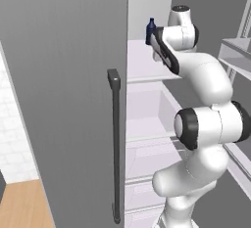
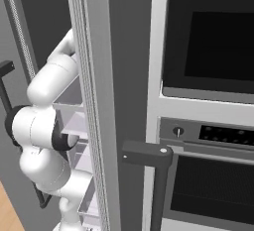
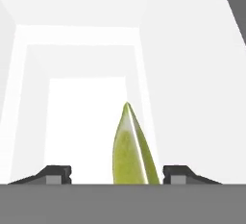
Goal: Grab a lemon wedge from the fridge and one ice cube from the ice bowl, and put them in the glass of lemonade.
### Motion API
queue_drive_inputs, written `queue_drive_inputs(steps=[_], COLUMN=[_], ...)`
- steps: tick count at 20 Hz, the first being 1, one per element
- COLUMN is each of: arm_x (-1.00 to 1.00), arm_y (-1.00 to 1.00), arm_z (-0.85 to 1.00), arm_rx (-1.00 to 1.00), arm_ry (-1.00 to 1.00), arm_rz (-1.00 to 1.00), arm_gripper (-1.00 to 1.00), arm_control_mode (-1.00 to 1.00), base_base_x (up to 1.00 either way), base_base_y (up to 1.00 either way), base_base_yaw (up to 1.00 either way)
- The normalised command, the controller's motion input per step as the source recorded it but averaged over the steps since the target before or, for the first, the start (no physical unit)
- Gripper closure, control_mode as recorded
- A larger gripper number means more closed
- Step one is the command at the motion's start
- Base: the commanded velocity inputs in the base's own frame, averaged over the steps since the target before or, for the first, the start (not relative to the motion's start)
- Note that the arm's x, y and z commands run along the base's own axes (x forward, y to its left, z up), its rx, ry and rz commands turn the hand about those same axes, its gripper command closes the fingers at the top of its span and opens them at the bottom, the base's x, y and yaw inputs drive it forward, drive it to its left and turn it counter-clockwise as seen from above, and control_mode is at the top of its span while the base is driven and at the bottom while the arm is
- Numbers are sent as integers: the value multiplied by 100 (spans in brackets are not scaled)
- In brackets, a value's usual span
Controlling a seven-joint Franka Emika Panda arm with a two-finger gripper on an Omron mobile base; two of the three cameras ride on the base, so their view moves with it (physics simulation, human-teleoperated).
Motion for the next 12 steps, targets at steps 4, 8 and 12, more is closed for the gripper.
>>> queue_drive_inputs(steps=[4, 8, 12], arm_x=[-23, -21, -39], arm_y=[0, 0, 6], arm_z=[-63, -58, -45], arm_rx=[0, 1, 3], arm_ry=[8, 18, 26], arm_rz=[0, 0, 0], arm_gripper=[100, 100, 100], arm_control_mode=[-100, -100, -100], base_base_x=[0, 0, 0], base_base_y=[0, 0, 0], base_base_yaw=[0, 0, 0])
